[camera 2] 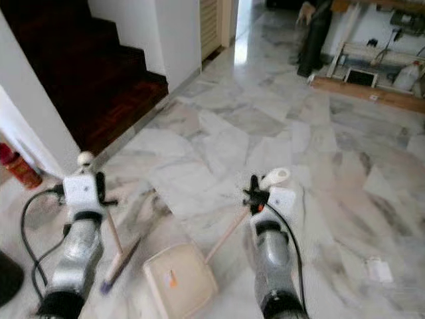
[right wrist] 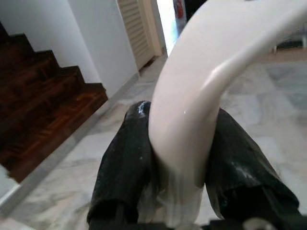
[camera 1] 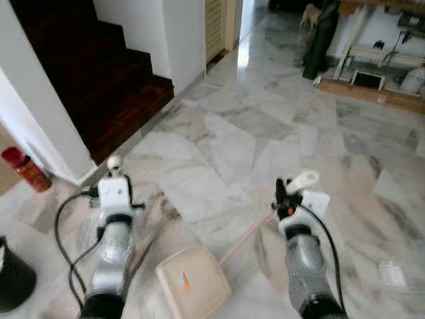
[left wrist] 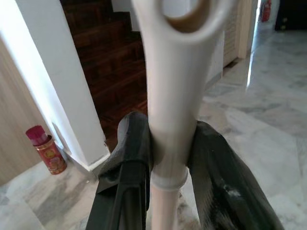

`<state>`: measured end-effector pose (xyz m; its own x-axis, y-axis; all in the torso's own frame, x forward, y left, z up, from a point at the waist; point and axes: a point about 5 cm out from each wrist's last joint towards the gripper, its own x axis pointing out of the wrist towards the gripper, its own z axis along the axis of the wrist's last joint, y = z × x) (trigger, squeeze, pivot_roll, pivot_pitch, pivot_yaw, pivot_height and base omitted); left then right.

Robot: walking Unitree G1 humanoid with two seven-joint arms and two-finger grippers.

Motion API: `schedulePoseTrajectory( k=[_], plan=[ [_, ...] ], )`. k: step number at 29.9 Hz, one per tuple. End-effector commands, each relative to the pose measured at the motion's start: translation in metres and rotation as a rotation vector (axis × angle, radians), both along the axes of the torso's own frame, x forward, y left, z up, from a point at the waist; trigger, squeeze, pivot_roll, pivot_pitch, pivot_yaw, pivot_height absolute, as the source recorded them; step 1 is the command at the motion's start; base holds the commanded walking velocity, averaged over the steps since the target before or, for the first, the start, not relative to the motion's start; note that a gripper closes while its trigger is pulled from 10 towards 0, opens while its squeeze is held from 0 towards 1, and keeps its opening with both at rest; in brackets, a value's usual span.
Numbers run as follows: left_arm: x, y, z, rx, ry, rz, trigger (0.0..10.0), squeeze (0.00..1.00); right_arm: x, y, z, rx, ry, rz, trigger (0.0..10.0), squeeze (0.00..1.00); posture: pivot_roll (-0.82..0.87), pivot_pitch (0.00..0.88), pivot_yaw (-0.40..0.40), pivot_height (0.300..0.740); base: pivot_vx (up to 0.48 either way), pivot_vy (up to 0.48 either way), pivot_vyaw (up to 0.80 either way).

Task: Sweep floor

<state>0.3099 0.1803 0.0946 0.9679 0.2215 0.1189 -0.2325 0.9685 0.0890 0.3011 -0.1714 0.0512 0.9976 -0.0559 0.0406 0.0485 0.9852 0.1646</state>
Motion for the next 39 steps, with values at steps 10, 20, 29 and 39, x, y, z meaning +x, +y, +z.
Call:
schedulePoseTrajectory(
  k=[10, 20, 29, 39],
  plan=[
    [0.005, 0.002, 0.01, 0.009, -0.051, -0.006, 10.0, 0.0, 0.007, -0.003, 0.015, -0.042, -0.074, -0.003, 10.0, 0.0, 0.0, 0.0, 0.006, 0.74, 0.318, 0.0, 0.0],
    [0.007, -0.001, 0.01, -0.001, -0.054, -0.018, 10.0, 0.0, 0.007, -0.022, 0.022, -0.076, -0.095, -0.042, 10.0, 0.0, -0.01, 0.0, -0.006, 0.74, 0.321, 0.0, 0.0],
    [0.006, 0.0, 0.01, -0.004, -0.054, -0.011, 10.0, 0.0, 0.006, -0.038, 0.028, -0.169, -0.107, -0.022, 10.0, 0.0, -0.01, 0.012, -0.005, 0.74, 0.321, 0.0, 0.0],
    [0.007, 0.002, 0.011, 0.003, -0.057, -0.013, 10.0, 0.0, 0.004, -0.043, 0.029, -0.195, -0.105, -0.009, 10.0, 0.0, -0.01, 0.021, 0.007, 0.74, 0.324, 0.0, 0.0]
  ],
)
